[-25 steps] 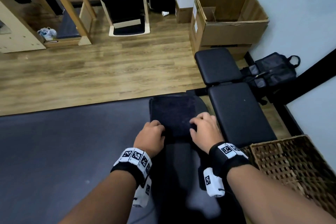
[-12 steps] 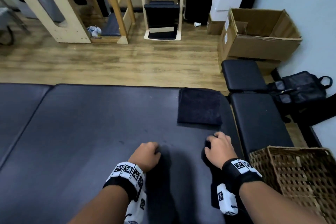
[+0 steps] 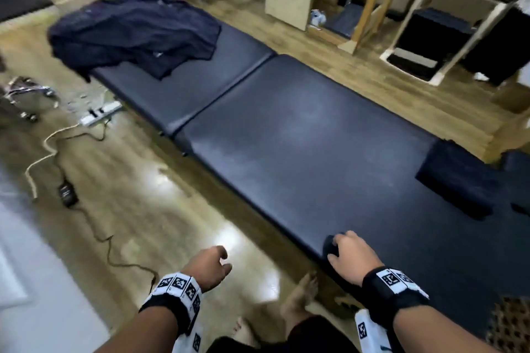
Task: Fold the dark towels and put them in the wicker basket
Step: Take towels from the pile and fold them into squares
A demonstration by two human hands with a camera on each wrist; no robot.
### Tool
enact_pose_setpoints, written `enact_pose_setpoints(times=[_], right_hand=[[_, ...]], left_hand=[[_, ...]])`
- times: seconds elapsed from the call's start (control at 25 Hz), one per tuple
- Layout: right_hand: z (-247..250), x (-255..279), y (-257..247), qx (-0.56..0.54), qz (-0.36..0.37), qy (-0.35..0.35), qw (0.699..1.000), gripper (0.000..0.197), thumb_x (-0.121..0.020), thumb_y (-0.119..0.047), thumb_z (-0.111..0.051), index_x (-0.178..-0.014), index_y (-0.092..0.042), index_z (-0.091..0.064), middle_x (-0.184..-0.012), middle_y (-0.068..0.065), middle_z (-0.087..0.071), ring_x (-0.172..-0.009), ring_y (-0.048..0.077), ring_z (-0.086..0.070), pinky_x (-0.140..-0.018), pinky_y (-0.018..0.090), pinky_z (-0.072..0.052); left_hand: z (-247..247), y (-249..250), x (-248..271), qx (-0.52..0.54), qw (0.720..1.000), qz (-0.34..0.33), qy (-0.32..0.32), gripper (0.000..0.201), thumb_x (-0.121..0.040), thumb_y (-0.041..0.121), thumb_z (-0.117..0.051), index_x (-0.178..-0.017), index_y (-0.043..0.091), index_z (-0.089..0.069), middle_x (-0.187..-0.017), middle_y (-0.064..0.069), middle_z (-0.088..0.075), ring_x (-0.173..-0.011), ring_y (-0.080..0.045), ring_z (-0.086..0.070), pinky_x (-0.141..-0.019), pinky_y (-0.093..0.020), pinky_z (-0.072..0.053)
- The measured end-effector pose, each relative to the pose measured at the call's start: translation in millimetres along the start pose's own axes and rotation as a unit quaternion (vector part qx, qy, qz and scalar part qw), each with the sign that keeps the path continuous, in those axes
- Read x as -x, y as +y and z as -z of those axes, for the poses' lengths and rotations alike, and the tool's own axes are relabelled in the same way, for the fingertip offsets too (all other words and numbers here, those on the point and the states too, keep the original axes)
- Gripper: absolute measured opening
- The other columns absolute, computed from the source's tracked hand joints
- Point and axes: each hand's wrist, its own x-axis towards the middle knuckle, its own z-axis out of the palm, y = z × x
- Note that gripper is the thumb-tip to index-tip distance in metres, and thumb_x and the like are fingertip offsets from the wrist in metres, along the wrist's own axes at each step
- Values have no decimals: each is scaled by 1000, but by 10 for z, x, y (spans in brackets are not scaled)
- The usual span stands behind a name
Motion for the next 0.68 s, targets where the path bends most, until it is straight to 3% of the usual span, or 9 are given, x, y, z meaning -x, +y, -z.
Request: enact_pose_setpoints(times=[0.08,0.16,0.28,0.36,0.44,0.6,0.68], right_hand=[[-31,-48,-344,21,41,-51,998,14,-89,-32,-59,-94,-22,-67,-100,2,-68,-98,24,-64,-78,30,-48],[-88,-134,-670,59,85,-117,988,15,-88,-37,-63,-86,-23,-69,-90,-3,-71,-88,18,-66,-75,30,-51],[-150,-288,-1101,102,127,-173,972,19,-91,-40,-65,-93,-23,-72,-95,-3,-72,-90,14,-66,-84,32,-54],[-185,-475,-1366,114,137,-185,967,19,-93,-39,-65,-100,-23,-72,-99,-4,-72,-94,12,-66,-87,32,-54],[-189,-725,-1585,120,141,-190,964,21,-93,-38,-66,-105,-22,-73,-104,-3,-73,-97,13,-66,-88,29,-53],[-115,-1198,-2162,134,142,-245,950,26,-95,-34,-66,-111,-15,-71,-90,-3,-69,-73,8,-62,-58,15,-44],[-100,-1409,-2505,145,166,-234,947,26,-93,-36,-67,-111,-18,-71,-97,-4,-70,-83,10,-63,-63,17,-46]], left_hand=[[-94,-551,306,39,998,57,-11,39,-90,42,-59,-120,18,-60,-115,-4,-68,-106,-21,-64,-88,-27,-48],[-197,-989,584,82,991,108,-6,34,-88,41,-62,-113,17,-64,-113,-5,-68,-104,-22,-65,-86,-27,-49],[-311,-1378,865,141,976,166,-5,16,-89,34,-64,-87,19,-63,-92,-7,-70,-92,-23,-68,-72,-26,-49],[-288,-1568,972,198,962,190,-13,19,-91,32,-64,-80,17,-62,-71,-1,-63,-65,-16,-64,-51,-20,-44],[-165,-1727,1013,260,944,204,1,24,-93,30,-64,-74,15,-62,-68,0,-63,-51,-10,-57,-41,-15,-38],[298,-2078,1018,345,900,260,64,26,-94,26,-62,-78,6,-65,-71,-5,-66,-48,-12,-55,-40,-17,-38],[516,-2257,1007,360,885,280,93,28,-93,27,-61,-87,0,-67,-75,-11,-69,-52,-16,-57,-42,-19,-38]])
